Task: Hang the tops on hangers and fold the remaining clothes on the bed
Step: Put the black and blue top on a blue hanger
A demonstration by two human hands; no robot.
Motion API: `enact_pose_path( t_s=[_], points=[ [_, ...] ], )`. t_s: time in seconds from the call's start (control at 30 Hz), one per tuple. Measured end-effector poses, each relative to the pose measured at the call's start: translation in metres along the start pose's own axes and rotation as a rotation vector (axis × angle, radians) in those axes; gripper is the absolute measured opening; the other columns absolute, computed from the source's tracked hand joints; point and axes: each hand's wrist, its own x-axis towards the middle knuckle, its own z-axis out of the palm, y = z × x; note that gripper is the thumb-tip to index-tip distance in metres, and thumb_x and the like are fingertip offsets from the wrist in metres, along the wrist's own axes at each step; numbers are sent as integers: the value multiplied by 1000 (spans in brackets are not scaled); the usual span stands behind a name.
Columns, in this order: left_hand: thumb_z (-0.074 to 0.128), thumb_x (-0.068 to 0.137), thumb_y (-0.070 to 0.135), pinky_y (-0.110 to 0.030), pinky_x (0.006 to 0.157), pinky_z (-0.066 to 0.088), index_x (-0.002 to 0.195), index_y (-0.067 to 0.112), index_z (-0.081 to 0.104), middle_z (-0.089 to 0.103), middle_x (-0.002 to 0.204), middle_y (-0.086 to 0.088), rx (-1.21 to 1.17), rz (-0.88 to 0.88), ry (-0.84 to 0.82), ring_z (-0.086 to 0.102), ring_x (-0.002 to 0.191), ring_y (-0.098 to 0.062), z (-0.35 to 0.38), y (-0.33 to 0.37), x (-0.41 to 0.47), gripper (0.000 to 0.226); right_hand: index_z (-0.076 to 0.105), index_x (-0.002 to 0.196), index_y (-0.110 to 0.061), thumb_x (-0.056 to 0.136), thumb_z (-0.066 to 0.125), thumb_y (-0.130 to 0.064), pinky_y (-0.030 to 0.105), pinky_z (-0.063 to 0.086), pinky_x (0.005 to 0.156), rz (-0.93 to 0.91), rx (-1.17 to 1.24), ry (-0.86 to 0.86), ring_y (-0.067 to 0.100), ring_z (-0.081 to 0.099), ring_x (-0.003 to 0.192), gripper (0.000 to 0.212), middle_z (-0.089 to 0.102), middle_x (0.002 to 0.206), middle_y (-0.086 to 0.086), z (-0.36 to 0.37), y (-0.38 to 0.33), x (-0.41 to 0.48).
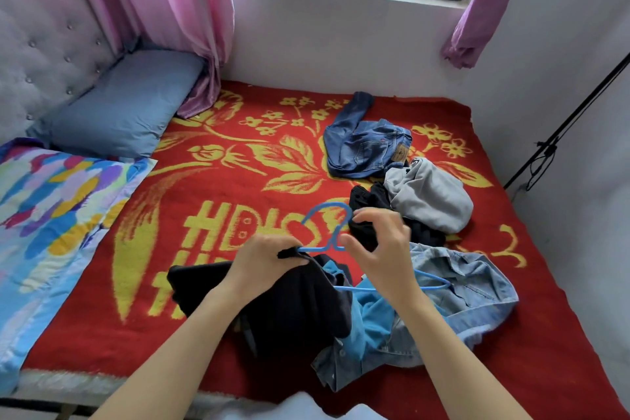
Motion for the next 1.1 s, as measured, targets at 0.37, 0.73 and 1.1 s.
enact_pose_path(
  t_s=[0.37,0.73,1.1],
  points=[
    [79,68,1,-2,63,39,65,41,63,61,62,33,-228,-32,209,57,63,13,-76,26,1,43,49,80,-14,95,36,-12,19,37,53,1356,957,570,10,55,52,21,60,44,-3,-32,79,-12],
    [79,63,-4,-2,63,40,56,60,62,61,58,31,-302,79,260,56,60,13,-97,43,1,66,68,93,-40,70,48,-2,27,39,90,254,180,-746,7,49,86,49,52,80,-18,28,22,3],
    [76,69,-4,2,62,35,56,64,59,60,56,30,-211,-64,387,52,57,17,-120,-16,-19,71,48,77,-23,70,45,-21,30,32,65,-464,-594,-368,16,42,76,8,56,68,-10,-55,68,5]
  ],
)
